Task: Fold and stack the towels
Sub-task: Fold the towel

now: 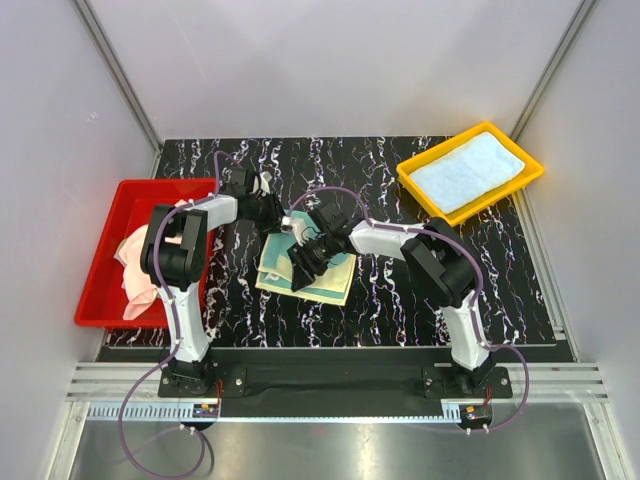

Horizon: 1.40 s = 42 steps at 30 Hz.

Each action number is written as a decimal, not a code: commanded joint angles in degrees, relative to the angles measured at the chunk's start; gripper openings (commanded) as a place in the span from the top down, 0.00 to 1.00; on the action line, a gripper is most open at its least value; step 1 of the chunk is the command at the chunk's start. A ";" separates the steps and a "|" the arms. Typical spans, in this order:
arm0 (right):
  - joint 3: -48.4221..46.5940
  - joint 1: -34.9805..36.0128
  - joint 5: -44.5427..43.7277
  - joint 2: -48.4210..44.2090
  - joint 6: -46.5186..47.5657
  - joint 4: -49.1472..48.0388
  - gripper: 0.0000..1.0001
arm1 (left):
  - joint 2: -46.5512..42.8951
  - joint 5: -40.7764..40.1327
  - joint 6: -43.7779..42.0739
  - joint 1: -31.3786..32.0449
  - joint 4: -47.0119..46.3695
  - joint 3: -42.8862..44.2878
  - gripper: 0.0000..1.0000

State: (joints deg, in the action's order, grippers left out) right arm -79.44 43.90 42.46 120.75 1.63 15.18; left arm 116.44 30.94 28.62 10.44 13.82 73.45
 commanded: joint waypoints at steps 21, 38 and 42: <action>9.03 -3.73 -28.31 -13.00 -22.28 7.77 0.57 | -27.76 -14.25 1.52 -0.24 13.00 -12.17 0.64; 11.06 -12.79 -36.40 -16.22 -20.35 12.31 0.67 | -26.61 -16.17 3.64 3.45 9.37 -19.57 0.70; 9.48 -12.70 -38.85 -21.16 -25.43 17.42 0.64 | -30.65 -18.02 3.11 3.45 10.26 -20.36 0.64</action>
State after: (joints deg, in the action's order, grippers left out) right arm -68.97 31.00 7.55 106.00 -21.02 27.62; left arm 90.48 15.35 32.51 13.78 25.34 51.53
